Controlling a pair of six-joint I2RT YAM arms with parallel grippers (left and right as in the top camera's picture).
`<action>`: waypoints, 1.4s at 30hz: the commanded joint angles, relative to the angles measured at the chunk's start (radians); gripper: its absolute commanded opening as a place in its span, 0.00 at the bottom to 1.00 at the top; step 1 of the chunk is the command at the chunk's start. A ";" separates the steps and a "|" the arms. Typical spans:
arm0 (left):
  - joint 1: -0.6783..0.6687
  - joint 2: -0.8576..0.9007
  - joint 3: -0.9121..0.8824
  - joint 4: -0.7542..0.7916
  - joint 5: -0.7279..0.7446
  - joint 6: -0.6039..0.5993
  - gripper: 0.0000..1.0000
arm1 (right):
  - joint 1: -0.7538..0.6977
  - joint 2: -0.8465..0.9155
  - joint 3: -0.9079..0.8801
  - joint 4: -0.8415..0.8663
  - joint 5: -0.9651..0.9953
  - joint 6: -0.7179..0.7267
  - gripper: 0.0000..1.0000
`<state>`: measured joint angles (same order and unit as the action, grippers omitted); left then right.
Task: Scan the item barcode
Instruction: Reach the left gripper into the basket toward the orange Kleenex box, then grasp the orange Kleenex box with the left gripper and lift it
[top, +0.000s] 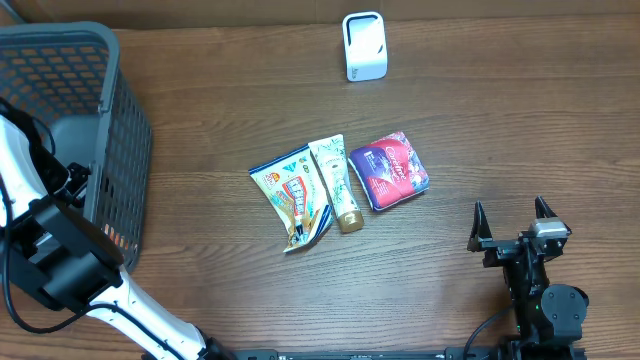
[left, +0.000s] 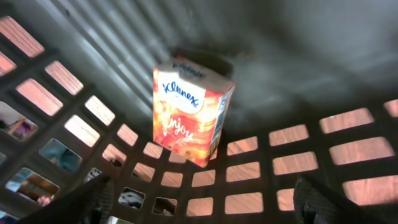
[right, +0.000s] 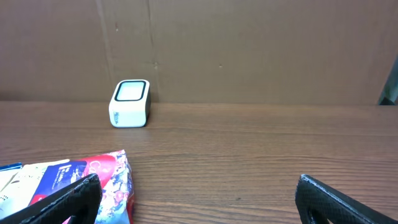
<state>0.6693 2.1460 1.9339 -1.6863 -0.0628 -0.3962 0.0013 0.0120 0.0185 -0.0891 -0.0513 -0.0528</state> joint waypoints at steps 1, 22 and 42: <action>0.000 -0.059 -0.059 0.012 0.000 0.019 0.85 | -0.003 -0.008 -0.010 0.007 0.006 -0.004 1.00; 0.004 -0.076 -0.392 0.360 0.055 0.019 0.61 | -0.003 -0.008 -0.010 0.007 0.006 -0.003 1.00; 0.005 -0.080 0.135 0.075 0.050 0.015 0.04 | -0.003 -0.008 -0.010 0.007 0.006 -0.004 1.00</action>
<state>0.6758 2.0796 1.9057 -1.5650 -0.0441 -0.3847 0.0013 0.0120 0.0185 -0.0898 -0.0517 -0.0528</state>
